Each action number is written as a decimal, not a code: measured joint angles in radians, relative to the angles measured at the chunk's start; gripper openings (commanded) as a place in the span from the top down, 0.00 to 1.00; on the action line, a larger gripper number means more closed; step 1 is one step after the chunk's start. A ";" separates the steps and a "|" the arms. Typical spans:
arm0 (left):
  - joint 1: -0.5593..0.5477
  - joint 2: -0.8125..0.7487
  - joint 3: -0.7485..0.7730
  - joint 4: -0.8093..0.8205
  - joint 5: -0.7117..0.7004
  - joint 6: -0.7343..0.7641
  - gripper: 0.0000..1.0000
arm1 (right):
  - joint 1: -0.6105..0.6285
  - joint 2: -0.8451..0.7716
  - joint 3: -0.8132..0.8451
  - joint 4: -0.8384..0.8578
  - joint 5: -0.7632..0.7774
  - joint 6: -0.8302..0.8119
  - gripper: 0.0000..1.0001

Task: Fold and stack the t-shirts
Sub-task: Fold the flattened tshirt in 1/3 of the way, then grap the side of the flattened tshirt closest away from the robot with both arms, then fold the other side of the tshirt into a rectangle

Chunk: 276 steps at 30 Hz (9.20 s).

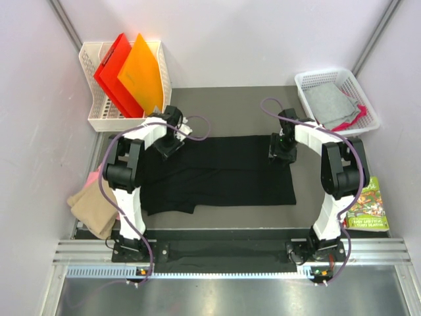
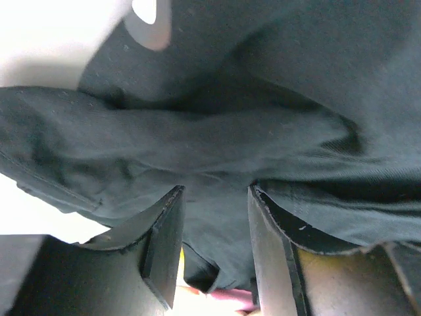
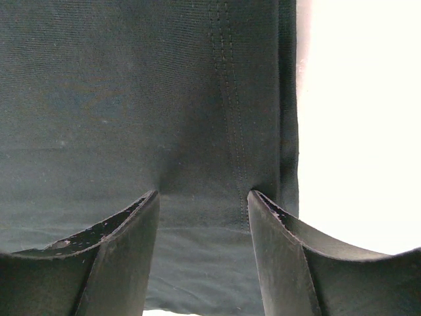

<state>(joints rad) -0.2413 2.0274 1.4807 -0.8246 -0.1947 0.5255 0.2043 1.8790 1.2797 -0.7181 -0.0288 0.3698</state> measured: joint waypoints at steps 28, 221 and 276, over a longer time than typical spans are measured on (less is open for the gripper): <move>-0.001 0.194 0.322 -0.116 -0.064 -0.090 0.46 | -0.095 0.219 0.336 -0.177 -0.054 -0.005 0.42; -0.056 -0.073 -0.002 -0.327 -0.111 0.288 0.89 | -0.046 -0.040 0.065 -0.201 0.134 0.058 0.82; -0.172 -0.439 -0.327 -0.384 0.020 0.150 0.01 | 0.092 0.232 0.384 -0.151 0.057 -0.004 0.61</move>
<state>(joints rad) -0.4137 1.5883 1.1534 -1.2083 -0.1745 0.6754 0.2966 2.1109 1.6634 -0.8688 0.0280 0.3660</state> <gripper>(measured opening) 0.991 0.391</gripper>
